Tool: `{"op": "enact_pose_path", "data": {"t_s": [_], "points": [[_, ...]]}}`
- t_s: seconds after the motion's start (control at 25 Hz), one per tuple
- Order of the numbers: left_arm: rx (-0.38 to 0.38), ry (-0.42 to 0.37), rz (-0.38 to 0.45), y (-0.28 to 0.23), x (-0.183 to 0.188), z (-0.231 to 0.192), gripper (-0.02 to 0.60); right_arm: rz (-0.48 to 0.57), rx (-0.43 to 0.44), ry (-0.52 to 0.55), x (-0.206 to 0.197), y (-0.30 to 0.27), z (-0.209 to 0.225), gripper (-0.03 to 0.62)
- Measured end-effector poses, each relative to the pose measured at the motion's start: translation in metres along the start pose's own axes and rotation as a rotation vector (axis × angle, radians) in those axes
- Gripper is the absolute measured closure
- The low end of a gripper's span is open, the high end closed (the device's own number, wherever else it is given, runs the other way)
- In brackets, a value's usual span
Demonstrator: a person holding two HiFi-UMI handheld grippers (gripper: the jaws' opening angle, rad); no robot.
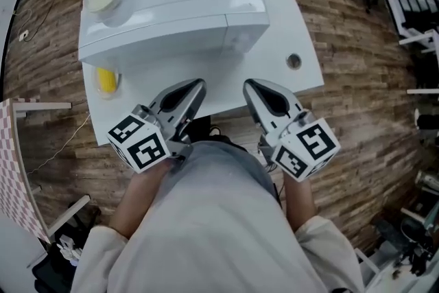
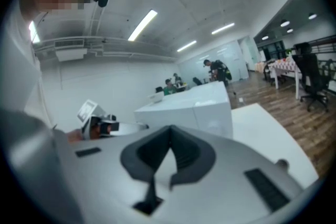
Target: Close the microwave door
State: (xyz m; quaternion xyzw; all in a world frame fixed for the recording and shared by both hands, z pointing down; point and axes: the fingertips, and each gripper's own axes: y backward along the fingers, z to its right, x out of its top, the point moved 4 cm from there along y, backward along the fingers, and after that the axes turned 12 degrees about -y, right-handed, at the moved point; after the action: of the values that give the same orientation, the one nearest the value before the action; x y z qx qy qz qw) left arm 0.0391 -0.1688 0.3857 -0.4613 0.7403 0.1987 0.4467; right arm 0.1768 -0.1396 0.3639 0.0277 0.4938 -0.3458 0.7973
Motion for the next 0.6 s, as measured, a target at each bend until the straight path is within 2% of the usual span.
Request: {"op": "enact_pose_path", "data": {"t_s": [0.2,0.6], "points": [[0.005,0.003,0.001,0.006,-0.001,0.0,0.568,0.011,-0.031,0.063,0.008,0.01,-0.006,0.571],[0.011,0.017,-0.005,0.014,-0.004,-0.006,0.568,0.006,-0.017,0.065,0.007,0.003,-0.013,0.571]]}}
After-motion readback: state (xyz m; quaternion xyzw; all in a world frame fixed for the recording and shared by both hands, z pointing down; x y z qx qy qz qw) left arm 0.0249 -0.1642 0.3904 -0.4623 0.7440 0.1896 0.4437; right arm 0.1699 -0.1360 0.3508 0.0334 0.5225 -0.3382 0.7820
